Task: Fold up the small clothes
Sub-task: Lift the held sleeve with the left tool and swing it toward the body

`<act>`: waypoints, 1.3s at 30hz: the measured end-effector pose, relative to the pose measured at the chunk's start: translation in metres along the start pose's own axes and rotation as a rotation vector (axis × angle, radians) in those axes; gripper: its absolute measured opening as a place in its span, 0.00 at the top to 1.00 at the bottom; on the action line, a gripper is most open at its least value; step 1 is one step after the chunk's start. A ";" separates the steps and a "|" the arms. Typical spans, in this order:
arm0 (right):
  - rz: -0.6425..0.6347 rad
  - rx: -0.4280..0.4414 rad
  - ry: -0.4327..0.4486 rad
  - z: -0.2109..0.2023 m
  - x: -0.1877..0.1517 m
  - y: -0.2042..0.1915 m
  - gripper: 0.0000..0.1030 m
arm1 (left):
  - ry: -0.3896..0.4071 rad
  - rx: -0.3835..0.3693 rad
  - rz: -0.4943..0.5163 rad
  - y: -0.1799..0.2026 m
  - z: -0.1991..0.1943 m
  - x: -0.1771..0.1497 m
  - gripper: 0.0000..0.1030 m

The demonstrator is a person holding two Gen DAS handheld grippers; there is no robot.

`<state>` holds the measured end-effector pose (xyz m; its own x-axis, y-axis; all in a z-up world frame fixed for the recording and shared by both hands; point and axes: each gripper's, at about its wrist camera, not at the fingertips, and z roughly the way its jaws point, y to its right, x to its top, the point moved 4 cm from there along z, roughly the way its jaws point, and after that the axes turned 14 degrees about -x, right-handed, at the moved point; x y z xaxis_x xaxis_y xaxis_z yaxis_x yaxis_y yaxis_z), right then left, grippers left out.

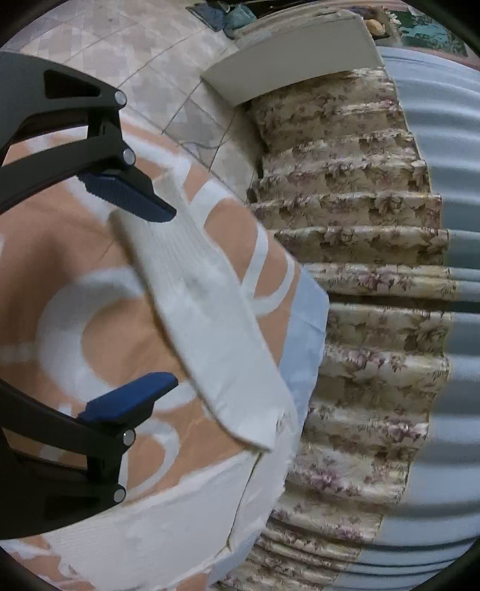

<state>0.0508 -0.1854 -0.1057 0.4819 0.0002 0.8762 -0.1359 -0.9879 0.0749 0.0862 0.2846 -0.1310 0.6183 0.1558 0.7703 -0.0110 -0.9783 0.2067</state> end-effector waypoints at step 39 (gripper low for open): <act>0.030 0.013 -0.081 0.026 -0.008 0.004 0.03 | -0.078 0.023 -0.030 0.051 0.042 0.071 0.86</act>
<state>0.0692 -0.1939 -0.1249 0.5467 -0.0414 0.8363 -0.1403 -0.9892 0.0427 0.1627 0.2399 -0.0917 0.6776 0.1752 0.7143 0.0265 -0.9764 0.2144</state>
